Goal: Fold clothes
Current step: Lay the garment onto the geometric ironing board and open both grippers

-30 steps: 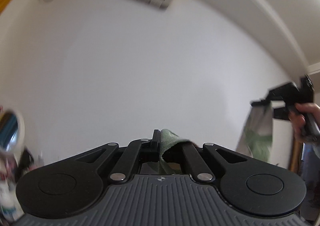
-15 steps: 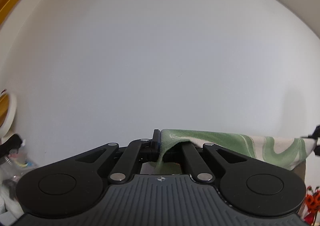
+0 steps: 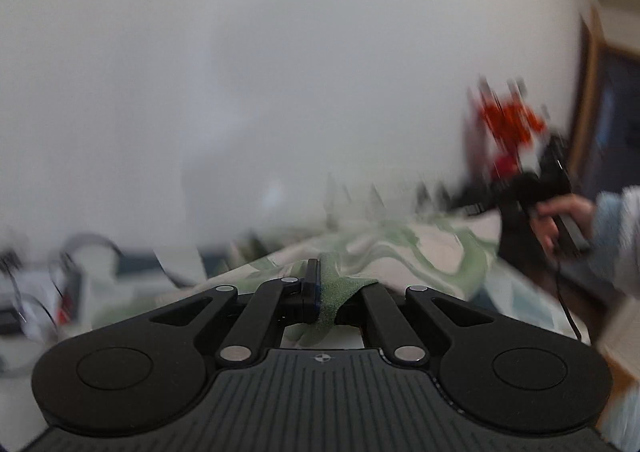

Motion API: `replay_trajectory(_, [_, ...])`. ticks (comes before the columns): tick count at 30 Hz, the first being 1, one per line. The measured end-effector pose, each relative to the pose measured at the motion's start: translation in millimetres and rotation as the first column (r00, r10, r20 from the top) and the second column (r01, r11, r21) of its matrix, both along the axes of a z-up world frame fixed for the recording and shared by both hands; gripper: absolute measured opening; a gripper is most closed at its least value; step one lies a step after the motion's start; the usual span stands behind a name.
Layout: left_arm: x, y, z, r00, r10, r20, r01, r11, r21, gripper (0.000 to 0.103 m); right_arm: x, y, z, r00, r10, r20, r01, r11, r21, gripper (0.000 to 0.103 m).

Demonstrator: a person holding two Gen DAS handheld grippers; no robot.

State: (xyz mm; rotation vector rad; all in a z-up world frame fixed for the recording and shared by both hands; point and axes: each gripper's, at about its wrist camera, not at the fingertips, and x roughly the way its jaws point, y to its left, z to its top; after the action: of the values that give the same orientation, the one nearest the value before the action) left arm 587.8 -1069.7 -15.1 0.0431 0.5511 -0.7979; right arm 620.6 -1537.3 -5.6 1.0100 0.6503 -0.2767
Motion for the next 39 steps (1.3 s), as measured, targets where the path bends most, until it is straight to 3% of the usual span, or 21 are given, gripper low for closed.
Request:
replay_trajectory(2, [6,-7,-15,0.993,-0.032,-0.110,0.034,0.999,0.015,0.001,-51,-23,-53,0.992,-0.098,-0.079,0.099,0.995,0.006,0.011])
replay_trajectory(4, [13,-14,-31,0.974,-0.061,-0.219,0.069,0.997,0.026,0.001,-89,-29,-86,0.963,-0.195,-0.186,0.196,0.980,-0.012,0.011])
replay_trajectory(8, [26,-27,-61,0.897,-0.112,-0.428,0.141,0.989,0.036,0.001,-151,-28,-123,0.889,-0.320,-0.327,0.301,0.948,-0.108,0.011])
replay_trajectory(9, [23,-34,-59,0.895,-0.131,-0.426,0.165,0.985,0.044,0.001,-159,-26,-123,0.877,-0.343,-0.337,0.312,0.939,-0.144,0.012])
replay_trajectory(12, [12,-50,-53,0.896,-0.157,-0.416,0.207,0.975,0.079,0.007,-175,-22,-116,0.824,-0.442,-0.355,0.361,0.892,-0.273,0.035])
replay_trajectory(14, [10,-52,-53,0.885,-0.154,-0.440,0.208,0.975,0.078,0.012,-179,-17,-108,0.779,-0.520,-0.351,0.390,0.840,-0.377,0.076])
replay_trajectory(17, [11,-51,-51,0.868,-0.156,-0.471,0.206,0.977,0.055,0.029,-179,0,-79,0.758,-0.584,-0.289,0.429,0.781,-0.454,0.087])
replay_trajectory(19, [8,-50,-47,0.865,-0.196,-0.462,0.235,0.972,0.027,0.066,-176,13,-65,0.781,-0.577,-0.240,0.443,0.783,-0.437,0.094])
replay_trajectory(20, [6,-47,-42,0.869,-0.214,-0.446,0.245,0.969,0.013,0.071,-173,19,-59,0.794,-0.568,-0.217,0.446,0.787,-0.426,0.095])
replay_trajectory(25, [8,-18,-18,0.904,-0.225,-0.363,0.212,0.974,-0.075,0.073,-118,69,-41,0.901,-0.405,-0.158,0.308,0.851,-0.426,0.099])
replay_trajectory(28, [23,22,-4,0.949,-0.116,-0.294,0.084,0.989,-0.119,0.081,-81,111,-23,0.936,-0.349,-0.045,0.273,0.802,-0.532,0.102])
replay_trajectory(30, [37,53,-1,0.966,-0.008,-0.259,-0.025,0.992,-0.125,0.083,-52,140,-12,0.960,-0.278,-0.016,0.212,0.768,-0.605,0.102])
replay_trajectory(32, [57,89,-10,0.952,0.132,-0.276,-0.163,0.982,-0.092,0.083,-24,167,-10,0.988,-0.154,-0.026,0.107,0.789,-0.605,0.102])
replay_trajectory(35, [83,142,-28,0.896,0.320,-0.307,-0.342,0.939,-0.022,0.083,16,214,-20,0.996,0.078,-0.032,-0.082,0.838,-0.540,0.102])
replay_trajectory(37, [92,169,-36,0.870,0.394,-0.297,-0.405,0.914,0.026,0.083,42,249,-34,0.971,0.237,-0.033,-0.224,0.848,-0.481,0.102])
replay_trajectory(39, [96,191,-44,0.851,0.447,-0.276,-0.442,0.893,0.085,0.083,69,289,-53,0.932,0.356,-0.063,-0.344,0.820,-0.457,0.100])
